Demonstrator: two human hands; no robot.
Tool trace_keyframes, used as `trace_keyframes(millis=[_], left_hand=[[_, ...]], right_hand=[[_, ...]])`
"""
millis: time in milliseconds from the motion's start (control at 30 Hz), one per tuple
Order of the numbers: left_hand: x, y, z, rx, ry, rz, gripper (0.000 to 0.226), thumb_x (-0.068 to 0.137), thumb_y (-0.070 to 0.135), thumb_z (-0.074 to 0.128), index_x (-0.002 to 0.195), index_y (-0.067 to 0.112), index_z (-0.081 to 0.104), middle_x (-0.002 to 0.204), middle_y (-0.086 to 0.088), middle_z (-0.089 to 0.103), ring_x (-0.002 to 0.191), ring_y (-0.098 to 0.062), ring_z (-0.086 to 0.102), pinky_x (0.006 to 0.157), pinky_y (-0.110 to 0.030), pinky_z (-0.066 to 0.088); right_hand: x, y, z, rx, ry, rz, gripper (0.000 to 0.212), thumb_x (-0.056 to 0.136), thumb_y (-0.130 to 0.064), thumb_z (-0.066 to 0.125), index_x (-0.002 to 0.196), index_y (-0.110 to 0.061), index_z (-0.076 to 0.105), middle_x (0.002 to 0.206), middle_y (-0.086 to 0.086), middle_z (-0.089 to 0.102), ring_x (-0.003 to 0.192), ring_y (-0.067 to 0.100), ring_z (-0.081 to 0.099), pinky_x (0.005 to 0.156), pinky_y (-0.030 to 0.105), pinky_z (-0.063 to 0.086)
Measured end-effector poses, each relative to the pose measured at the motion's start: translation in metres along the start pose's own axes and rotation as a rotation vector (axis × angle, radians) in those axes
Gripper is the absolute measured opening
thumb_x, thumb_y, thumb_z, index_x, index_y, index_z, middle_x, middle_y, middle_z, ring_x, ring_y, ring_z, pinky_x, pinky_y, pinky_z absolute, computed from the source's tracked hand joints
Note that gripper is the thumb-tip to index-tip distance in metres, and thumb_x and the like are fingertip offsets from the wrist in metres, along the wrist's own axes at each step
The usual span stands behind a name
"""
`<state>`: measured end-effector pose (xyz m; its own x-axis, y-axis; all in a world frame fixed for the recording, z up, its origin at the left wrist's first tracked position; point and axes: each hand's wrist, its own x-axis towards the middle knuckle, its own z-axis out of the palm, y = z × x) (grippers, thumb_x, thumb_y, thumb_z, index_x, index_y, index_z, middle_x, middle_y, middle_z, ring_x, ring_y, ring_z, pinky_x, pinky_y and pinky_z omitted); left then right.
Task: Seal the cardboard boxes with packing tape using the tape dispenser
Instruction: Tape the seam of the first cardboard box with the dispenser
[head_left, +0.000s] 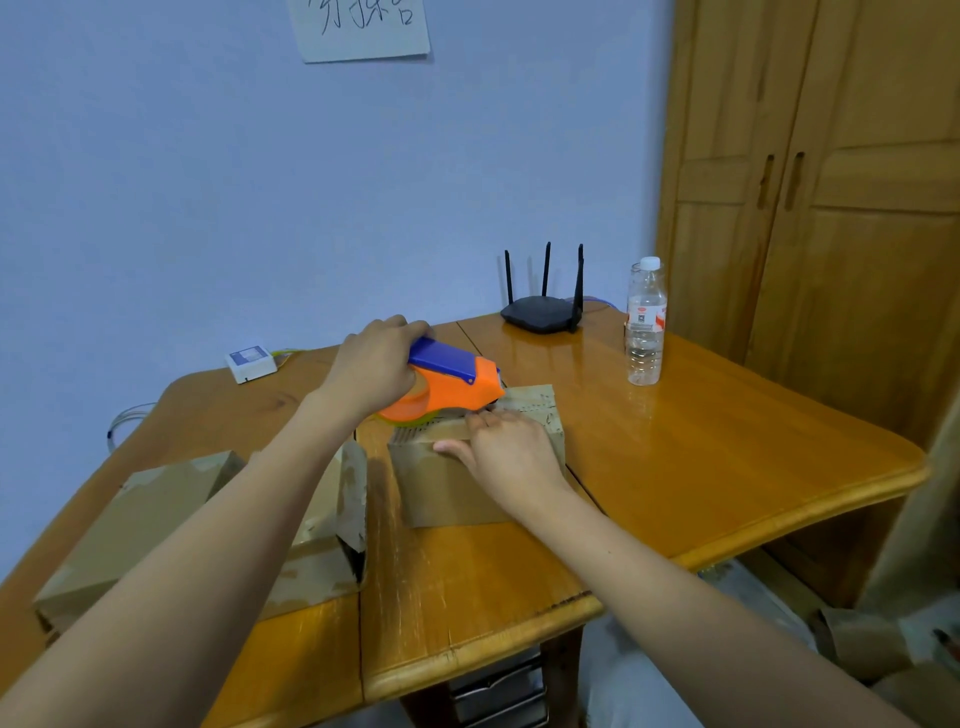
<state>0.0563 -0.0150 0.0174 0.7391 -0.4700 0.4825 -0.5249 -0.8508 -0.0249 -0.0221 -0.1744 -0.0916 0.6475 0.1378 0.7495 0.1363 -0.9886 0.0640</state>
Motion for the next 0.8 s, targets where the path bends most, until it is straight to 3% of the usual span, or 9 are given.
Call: trace_keyframes(millis=[200,267,400,567,633,733,800], left_hand=[[0.001,-0.001,0.001,-0.008,-0.023,-0.013,0.051,0.075,0.004,0.051,0.121,0.024,0.059,0.098,-0.003,0.058,0.091,-0.028,0.056,0.075,-0.04,0.051],[0.002,-0.001,0.001,-0.005,-0.03,-0.018,0.052,0.074,0.004,0.051,0.121,0.025,0.06,0.098,-0.003,0.058,0.091,-0.028,0.055,0.075,-0.041,0.051],[0.002,0.001,0.0,0.008,-0.035,-0.019,0.054,0.075,0.004,0.049,0.123,0.026,0.06,0.1,-0.003,0.058,0.092,-0.028,0.056,0.076,-0.041,0.051],[0.002,0.002,0.0,0.037,-0.039,-0.021,0.054,0.077,0.004,0.048,0.125,0.025,0.059,0.1,-0.003,0.057,0.094,-0.028,0.054,0.073,-0.037,0.044],[0.001,0.0,0.0,0.016,-0.039,-0.032,0.054,0.075,0.003,0.048,0.123,0.025,0.06,0.099,-0.002,0.056,0.093,-0.028,0.054,0.074,-0.038,0.046],[0.0,0.003,0.0,-0.011,-0.036,-0.027,0.054,0.074,0.003,0.047,0.121,0.024,0.061,0.097,-0.002,0.056,0.09,-0.028,0.053,0.076,-0.042,0.05],[0.001,0.006,0.0,-0.009,-0.038,-0.018,0.053,0.075,0.003,0.048,0.122,0.024,0.061,0.098,-0.002,0.056,0.091,-0.028,0.054,0.077,-0.043,0.05]], right_hand=[[-0.003,0.003,-0.004,0.076,0.012,-0.016,0.044,0.08,-0.057,0.075,0.076,-0.013,0.074,0.067,-0.001,0.069,0.064,0.017,0.067,0.054,0.025,0.05],[-0.005,0.004,-0.005,0.147,-0.039,0.001,0.042,0.087,-0.055,0.069,0.08,-0.013,0.072,0.072,0.0,0.069,0.069,0.019,0.067,0.058,0.028,0.05],[-0.013,0.009,-0.01,0.265,-0.135,0.048,0.045,0.1,-0.049,0.052,0.105,-0.011,0.073,0.103,0.004,0.074,0.1,0.022,0.068,0.084,0.035,0.055],[-0.035,0.021,-0.03,0.426,0.152,0.14,0.034,0.1,-0.027,0.048,0.103,-0.008,0.076,0.101,0.006,0.076,0.097,0.019,0.071,0.091,0.032,0.055],[-0.035,0.028,-0.033,0.392,0.144,0.204,0.033,0.1,-0.027,0.048,0.112,-0.007,0.072,0.112,0.008,0.073,0.111,0.023,0.066,0.102,0.034,0.047],[-0.028,0.036,-0.031,0.282,-0.119,0.279,0.053,0.103,-0.038,0.043,0.144,-0.005,0.051,0.149,0.012,0.051,0.144,0.027,0.039,0.121,0.033,0.016],[-0.02,0.04,-0.027,0.215,-0.22,0.253,0.064,0.104,-0.046,0.035,0.152,-0.003,0.039,0.159,0.012,0.037,0.152,0.024,0.025,0.123,0.032,0.0]])
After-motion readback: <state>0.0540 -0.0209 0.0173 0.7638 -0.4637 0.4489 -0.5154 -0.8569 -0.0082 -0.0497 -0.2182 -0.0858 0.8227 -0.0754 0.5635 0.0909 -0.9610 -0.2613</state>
